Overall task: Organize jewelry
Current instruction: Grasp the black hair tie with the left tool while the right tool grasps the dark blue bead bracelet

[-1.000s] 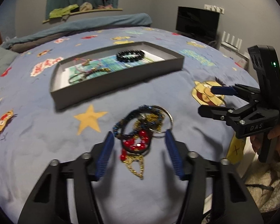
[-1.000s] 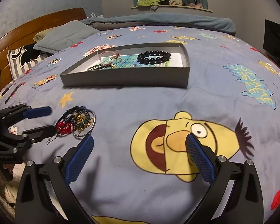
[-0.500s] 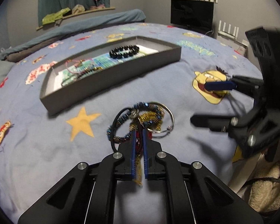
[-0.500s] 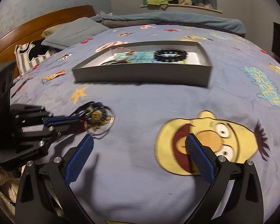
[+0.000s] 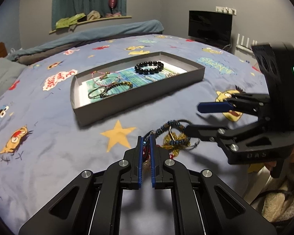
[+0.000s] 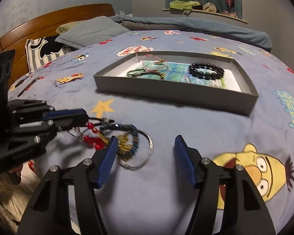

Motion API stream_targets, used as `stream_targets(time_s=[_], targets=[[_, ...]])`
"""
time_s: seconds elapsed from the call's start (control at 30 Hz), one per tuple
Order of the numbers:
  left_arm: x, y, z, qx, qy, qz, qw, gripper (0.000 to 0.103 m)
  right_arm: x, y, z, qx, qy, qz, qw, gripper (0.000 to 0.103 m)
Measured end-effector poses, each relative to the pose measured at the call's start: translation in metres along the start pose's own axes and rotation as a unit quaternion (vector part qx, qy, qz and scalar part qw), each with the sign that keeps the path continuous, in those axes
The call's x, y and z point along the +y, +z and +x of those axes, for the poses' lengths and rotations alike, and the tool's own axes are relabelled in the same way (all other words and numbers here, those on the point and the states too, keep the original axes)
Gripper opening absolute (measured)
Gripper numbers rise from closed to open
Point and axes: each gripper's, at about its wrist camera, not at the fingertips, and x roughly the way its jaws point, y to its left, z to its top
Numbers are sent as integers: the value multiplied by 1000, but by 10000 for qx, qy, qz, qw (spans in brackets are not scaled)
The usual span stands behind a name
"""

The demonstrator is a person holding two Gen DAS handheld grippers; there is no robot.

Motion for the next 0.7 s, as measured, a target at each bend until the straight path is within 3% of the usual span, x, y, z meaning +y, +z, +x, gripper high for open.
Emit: stream_targets(time_s=[0.17,0.23,0.43,0.53,0.57,0.7], targets=[[0,-8,4,135,-70,-8,9999,7,8,4,12,148,37,-150,9998,29],[3,-10,4,172,-83,-58,9998,7,11,5,16,204,43,-211,9996,23],[7,-15,7,311,-241,-168,9991,8,12,5,26,346,53,-218,9991,20],[7,-17,9,412,-280,-181,9986,8,9,4,28,403,72,-149,9991,7],[7,-18,9,419,-301,-199,9985,8,8,4,28,399,112,-104,9991,7],[9,-17,8,403,-260,-254,9985,28,7,5,20,271,134,-81,9995,7]])
